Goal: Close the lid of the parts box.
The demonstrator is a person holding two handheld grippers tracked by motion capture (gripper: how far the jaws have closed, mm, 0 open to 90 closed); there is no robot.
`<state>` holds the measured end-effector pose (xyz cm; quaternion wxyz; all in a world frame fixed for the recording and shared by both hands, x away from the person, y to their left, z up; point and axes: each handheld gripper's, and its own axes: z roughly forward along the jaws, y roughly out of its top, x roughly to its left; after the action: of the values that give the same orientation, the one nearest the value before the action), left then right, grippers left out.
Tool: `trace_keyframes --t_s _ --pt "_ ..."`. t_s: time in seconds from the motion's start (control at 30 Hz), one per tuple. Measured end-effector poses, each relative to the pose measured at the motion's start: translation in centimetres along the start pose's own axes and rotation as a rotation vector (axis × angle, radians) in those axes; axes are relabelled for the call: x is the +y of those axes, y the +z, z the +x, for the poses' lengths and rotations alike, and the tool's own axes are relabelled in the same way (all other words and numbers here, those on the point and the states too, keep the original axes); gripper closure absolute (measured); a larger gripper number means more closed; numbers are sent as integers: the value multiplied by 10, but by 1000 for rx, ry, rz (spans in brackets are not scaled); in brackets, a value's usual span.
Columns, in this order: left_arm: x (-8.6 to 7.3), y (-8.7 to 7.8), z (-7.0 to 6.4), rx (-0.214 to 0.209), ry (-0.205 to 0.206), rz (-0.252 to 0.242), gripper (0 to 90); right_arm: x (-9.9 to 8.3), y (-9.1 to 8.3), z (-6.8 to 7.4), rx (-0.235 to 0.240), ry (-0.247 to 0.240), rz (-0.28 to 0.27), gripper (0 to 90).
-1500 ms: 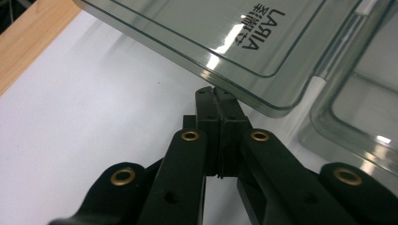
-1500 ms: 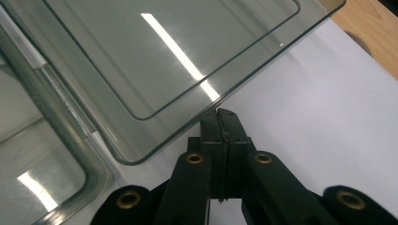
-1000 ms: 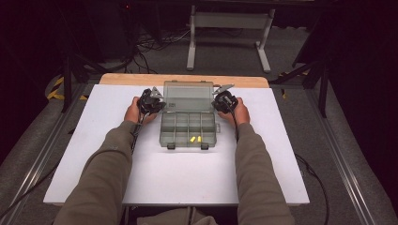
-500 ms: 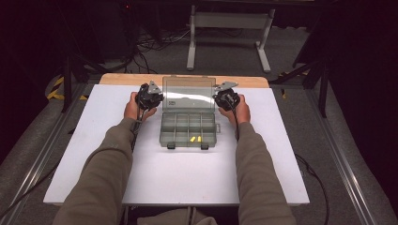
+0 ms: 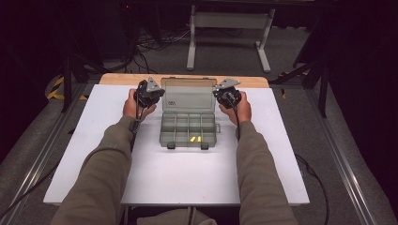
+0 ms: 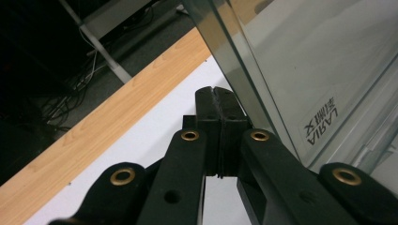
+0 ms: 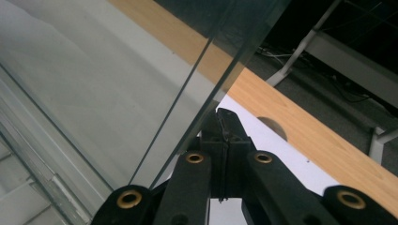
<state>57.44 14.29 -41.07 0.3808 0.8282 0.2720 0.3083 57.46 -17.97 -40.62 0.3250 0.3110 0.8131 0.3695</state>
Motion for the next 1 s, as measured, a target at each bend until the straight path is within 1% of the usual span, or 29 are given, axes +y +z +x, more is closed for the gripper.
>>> trace_keyframes --t_s 0.07,0.1,0.13,0.2,0.3,0.33,0.4,0.47,0.5,0.53,0.73,0.93,0.97,1.0 --pt "2 -2 0 -3 -6 -10 900 1 -2 0 -2 2 -9 900" --pt "4 -4 1 2 -8 -17 900 3 -3 0 -4 0 -12 900" --pt "6 -5 0 -2 -7 -22 900 4 -5 1 -6 -5 -18 900" --pt "10 -10 -1 5 2 -36 900 8 -10 1 -12 -15 -35 900" --pt "13 -13 -1 3 2 -47 900 11 -14 2 -18 -14 -47 900" --pt "14 -15 -1 12 8 -45 900 13 -17 2 -22 -16 -55 900" --pt "15 -18 -2 7 12 -48 900 15 -21 3 -26 -9 -69 900" --pt "17 -21 -2 11 19 -52 900 17 -25 4 -38 -20 -70 900" --pt "18 -23 -2 9 19 -50 900 17 -25 4 -38 -20 -70 900" --pt "20 -25 -2 7 28 -52 900 18 -26 4 -39 -17 -72 900" --pt "24 -33 -3 20 50 -49 900 23 -35 7 -46 -14 -76 900" --pt "29 -40 -5 27 60 -49 900 27 -44 9 -57 -17 -78 900" --pt "29 -41 -6 30 64 -44 900 28 -45 9 -53 -14 -77 900" --pt "30 -42 -6 29 69 -50 900 28 -46 9 -53 -17 -75 900"
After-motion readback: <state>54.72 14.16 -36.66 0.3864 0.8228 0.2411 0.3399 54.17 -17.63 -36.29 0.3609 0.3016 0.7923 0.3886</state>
